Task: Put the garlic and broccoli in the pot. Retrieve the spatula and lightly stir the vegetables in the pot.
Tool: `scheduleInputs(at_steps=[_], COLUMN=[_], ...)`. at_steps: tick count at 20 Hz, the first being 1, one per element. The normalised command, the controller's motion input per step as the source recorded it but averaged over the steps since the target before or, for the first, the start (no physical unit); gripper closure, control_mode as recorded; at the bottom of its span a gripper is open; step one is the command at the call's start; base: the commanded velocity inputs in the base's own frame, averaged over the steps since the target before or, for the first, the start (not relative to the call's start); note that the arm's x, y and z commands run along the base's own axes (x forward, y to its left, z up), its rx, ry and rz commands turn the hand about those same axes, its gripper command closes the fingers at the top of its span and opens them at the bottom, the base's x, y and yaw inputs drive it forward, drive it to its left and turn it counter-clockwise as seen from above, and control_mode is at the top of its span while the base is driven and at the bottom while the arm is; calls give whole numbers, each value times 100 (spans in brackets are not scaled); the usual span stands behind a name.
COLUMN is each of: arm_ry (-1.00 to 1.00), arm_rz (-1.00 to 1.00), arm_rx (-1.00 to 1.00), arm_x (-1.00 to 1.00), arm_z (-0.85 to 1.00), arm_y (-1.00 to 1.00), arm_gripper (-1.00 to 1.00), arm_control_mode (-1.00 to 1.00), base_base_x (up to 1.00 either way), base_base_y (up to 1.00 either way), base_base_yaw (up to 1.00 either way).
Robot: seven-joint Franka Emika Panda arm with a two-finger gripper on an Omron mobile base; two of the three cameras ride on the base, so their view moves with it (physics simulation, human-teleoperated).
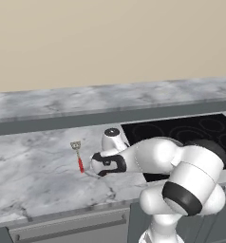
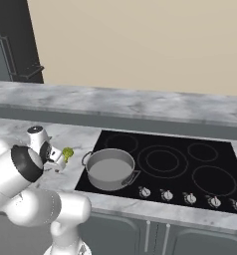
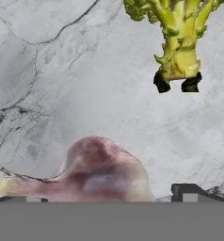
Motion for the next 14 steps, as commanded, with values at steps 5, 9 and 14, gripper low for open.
scheduleInputs(at_steps=[5,9,14], arm_ry=[0,0,-1], arm_rz=[0,0,0], arm_rx=[-1,-2,0], arm_x=[0,0,0], arm_z=[-16,-15,-2], arm_y=[2,0,-1], arm_gripper=[-100,-100,100], arm_control_mode=[-100,-100,-100], base_base_x=[0,0,0], base_base_y=[0,0,0], base_base_yaw=[0,0,0])
